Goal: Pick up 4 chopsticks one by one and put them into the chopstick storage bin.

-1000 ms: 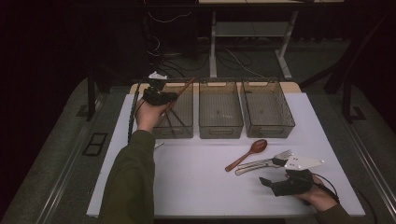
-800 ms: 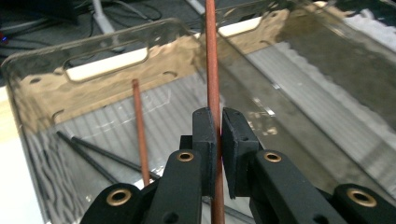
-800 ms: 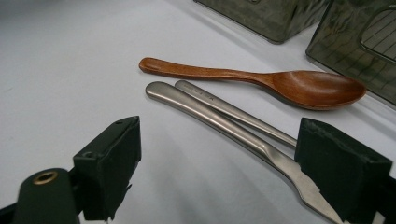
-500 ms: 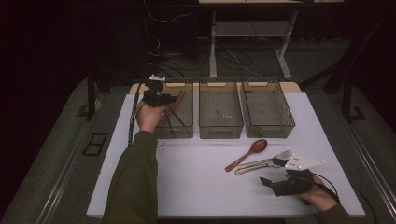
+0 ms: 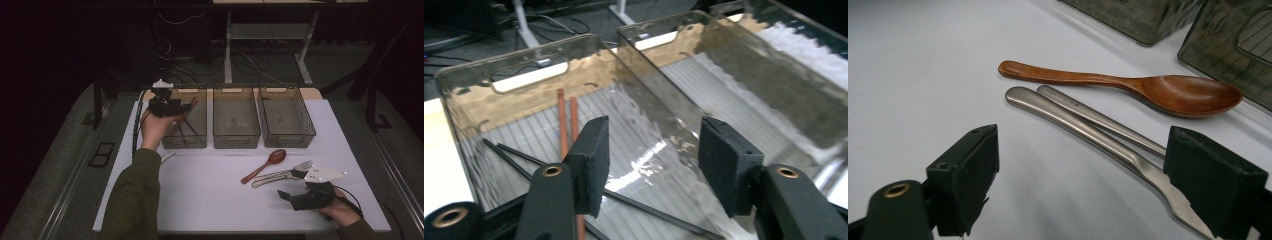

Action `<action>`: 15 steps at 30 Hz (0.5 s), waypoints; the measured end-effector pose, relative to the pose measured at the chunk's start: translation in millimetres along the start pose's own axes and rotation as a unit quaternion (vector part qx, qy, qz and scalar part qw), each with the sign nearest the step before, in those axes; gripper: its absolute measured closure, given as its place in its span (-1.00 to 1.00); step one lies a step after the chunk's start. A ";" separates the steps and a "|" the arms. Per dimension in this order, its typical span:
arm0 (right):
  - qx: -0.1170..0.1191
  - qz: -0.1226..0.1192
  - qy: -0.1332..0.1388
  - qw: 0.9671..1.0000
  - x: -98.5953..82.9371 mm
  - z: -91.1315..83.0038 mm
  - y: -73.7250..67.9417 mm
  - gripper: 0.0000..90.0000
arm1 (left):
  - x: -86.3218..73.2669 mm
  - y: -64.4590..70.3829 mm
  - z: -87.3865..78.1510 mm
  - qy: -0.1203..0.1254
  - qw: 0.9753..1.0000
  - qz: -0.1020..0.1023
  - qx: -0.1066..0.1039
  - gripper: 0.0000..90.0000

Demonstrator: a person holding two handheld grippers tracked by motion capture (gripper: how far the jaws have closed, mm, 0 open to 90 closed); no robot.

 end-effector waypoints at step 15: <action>0.004 0.000 -0.001 1.000 1.6 1.7 -1.8 -0.68 | -33.4 43.1 -28.7 -0.005 0.998 0.039 -0.045 -0.23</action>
Point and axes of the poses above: each handheld gripper's, and its own axes: z roughly forward along the jaws, x roughly out of its top, y roughly to its right, the point moved 3 cm from there along z, roughly forward along the jaws, and after that the axes turned 9 degrees about -x, right-handed, at the moved point
